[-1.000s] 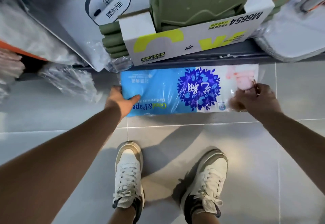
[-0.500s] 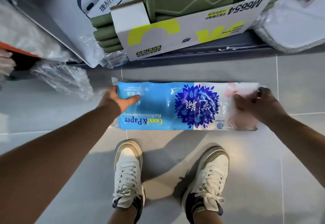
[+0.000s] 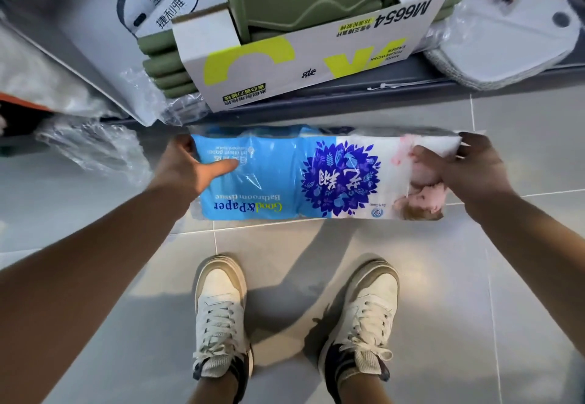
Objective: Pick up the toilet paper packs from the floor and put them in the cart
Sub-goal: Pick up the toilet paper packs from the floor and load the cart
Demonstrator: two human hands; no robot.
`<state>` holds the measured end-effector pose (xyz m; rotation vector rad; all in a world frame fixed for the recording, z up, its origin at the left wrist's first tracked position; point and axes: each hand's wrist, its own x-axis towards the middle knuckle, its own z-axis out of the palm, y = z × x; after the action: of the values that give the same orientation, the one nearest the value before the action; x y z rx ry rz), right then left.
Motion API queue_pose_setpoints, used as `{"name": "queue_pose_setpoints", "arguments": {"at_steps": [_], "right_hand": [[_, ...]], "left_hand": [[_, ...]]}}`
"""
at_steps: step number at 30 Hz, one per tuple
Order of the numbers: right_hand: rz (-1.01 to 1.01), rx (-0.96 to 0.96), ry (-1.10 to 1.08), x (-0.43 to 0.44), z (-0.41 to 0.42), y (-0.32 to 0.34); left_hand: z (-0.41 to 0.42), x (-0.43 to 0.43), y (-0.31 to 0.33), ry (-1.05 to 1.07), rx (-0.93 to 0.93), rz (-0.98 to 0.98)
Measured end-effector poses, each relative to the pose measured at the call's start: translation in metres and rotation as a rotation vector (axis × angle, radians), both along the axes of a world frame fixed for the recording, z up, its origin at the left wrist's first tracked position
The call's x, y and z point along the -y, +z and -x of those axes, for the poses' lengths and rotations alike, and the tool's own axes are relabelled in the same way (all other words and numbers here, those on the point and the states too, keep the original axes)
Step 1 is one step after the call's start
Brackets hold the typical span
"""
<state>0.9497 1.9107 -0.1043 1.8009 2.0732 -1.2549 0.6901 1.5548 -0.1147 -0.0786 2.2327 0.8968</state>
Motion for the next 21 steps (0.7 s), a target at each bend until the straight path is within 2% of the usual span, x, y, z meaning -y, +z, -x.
{"name": "queue_pose_setpoints", "arguments": {"at_steps": [5,8,11,13,15,21], "right_hand": [[-0.036,-0.081,-0.020,0.025,-0.012,0.030],[-0.021,-0.026,0.006,0.046,-0.045,0.032],[-0.041,0.145,0.179,0.058,-0.069,0.031],[0.004,0.238,0.310,0.062,-0.074,0.031],[0.011,0.329,0.421,0.071,-0.074,0.036],[-0.305,0.413,0.785,0.071,-0.062,0.028]], "left_hand": [[-0.022,0.013,0.008,0.021,-0.016,-0.125],[-0.052,0.025,0.022,-0.087,-0.097,0.030],[-0.075,0.031,0.033,-0.314,-0.200,0.158],[-0.084,0.028,0.039,-0.549,-0.293,0.191],[-0.088,0.021,0.044,-0.698,-0.261,0.294],[-0.089,-0.001,0.041,-0.811,-0.271,0.483]]}}
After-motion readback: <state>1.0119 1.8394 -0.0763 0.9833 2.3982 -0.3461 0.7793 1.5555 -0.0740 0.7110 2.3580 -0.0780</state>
